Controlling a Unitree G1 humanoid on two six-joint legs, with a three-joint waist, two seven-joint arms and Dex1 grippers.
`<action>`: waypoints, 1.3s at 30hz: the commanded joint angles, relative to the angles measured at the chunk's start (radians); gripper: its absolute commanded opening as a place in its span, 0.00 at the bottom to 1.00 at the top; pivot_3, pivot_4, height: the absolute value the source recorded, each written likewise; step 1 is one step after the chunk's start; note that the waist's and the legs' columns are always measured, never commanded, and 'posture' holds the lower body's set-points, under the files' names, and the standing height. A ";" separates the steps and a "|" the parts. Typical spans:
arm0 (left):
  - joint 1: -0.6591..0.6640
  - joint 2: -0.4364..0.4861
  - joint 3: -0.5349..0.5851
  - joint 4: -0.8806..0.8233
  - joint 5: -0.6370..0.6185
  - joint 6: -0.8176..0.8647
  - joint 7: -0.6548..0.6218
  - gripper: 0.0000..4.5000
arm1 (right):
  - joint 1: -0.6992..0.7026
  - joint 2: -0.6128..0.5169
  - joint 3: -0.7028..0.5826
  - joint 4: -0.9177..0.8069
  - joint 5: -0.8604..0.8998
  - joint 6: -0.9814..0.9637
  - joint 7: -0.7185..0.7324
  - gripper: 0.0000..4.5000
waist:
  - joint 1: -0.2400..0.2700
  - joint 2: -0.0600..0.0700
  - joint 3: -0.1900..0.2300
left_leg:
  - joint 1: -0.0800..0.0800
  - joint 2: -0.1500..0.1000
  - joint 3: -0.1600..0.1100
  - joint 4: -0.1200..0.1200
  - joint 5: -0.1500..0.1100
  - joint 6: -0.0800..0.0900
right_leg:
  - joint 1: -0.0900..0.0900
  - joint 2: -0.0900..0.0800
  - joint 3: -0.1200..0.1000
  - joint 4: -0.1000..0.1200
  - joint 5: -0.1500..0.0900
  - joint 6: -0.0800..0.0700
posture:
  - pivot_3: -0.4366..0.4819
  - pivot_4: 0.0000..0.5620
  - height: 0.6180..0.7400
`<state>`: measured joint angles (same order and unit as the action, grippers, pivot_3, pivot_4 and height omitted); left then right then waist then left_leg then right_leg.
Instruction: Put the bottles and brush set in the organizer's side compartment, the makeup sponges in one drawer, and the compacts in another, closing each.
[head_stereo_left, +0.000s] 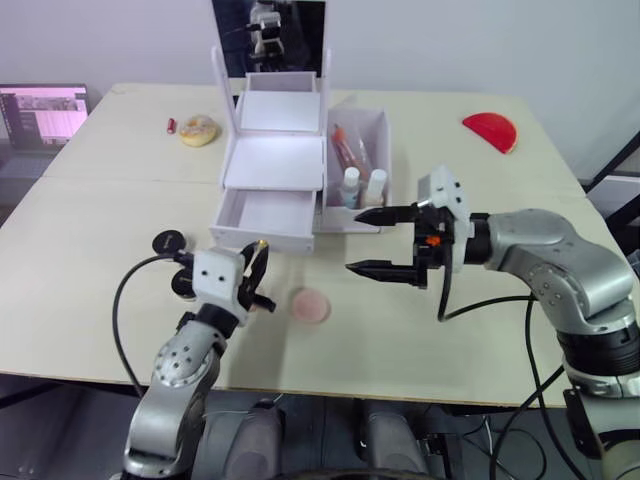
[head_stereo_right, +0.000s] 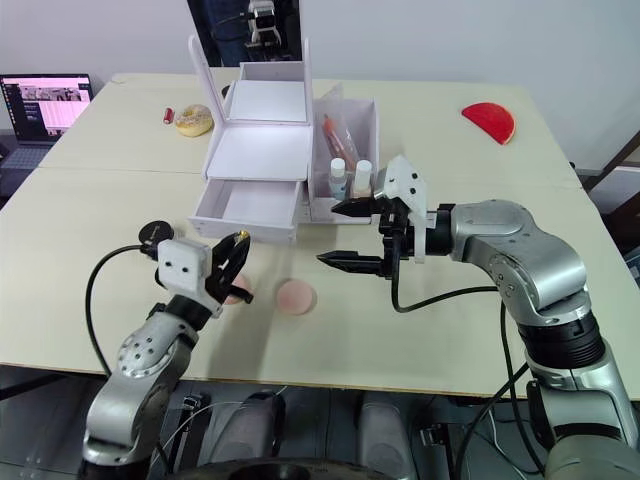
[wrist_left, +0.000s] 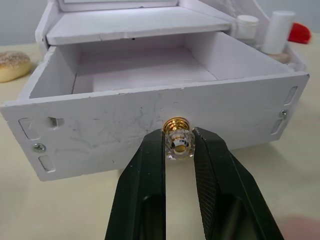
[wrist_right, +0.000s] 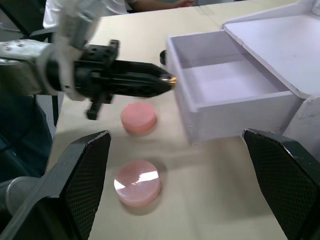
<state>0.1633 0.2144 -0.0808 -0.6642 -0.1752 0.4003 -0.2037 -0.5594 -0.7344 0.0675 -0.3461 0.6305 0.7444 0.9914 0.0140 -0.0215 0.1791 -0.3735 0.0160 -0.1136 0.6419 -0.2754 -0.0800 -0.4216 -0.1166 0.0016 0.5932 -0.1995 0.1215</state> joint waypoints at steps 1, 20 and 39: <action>0.011 0.001 -0.033 -0.063 -0.046 0.017 -0.038 0.06 | -0.027 0.003 -0.015 -0.002 -0.004 -0.028 0.011 1.00 | 0.000 0.000 0.000 | 0.000 0.000 0.000 0.000 0.000 0.000 | 0.000 0.000 0.000 0.000 0.000 0.000 | 0.48 0.27 1.00; 0.004 0.021 -0.020 -0.066 -0.089 0.060 -0.050 0.48 | -0.039 0.017 -0.017 0.009 -0.016 -0.038 0.016 1.00 | -0.002 0.000 0.000 | 0.000 0.000 0.000 0.000 0.000 0.001 | 0.000 0.000 0.000 0.000 0.000 0.000 | 0.48 0.27 1.00; 0.350 0.499 0.832 0.120 -0.635 0.156 -0.632 1.00 | 0.324 -0.132 -0.405 -0.036 0.078 -0.054 0.040 1.00 | -0.026 0.002 0.001 | 0.000 0.000 0.000 0.001 -0.003 0.005 | -0.002 -0.001 -0.001 0.001 -0.004 0.003 | 0.48 0.27 1.00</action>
<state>0.5031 0.6835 0.6670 -0.6239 -0.7938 0.5781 -0.7398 -0.2484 -0.8501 -0.2649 -0.3671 0.6840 0.7103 1.0255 -0.0120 -0.0194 0.1802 -0.3734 0.0164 -0.1131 0.6443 -0.2790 -0.0741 -0.4236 -0.1171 0.0003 0.5942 -0.2031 0.1246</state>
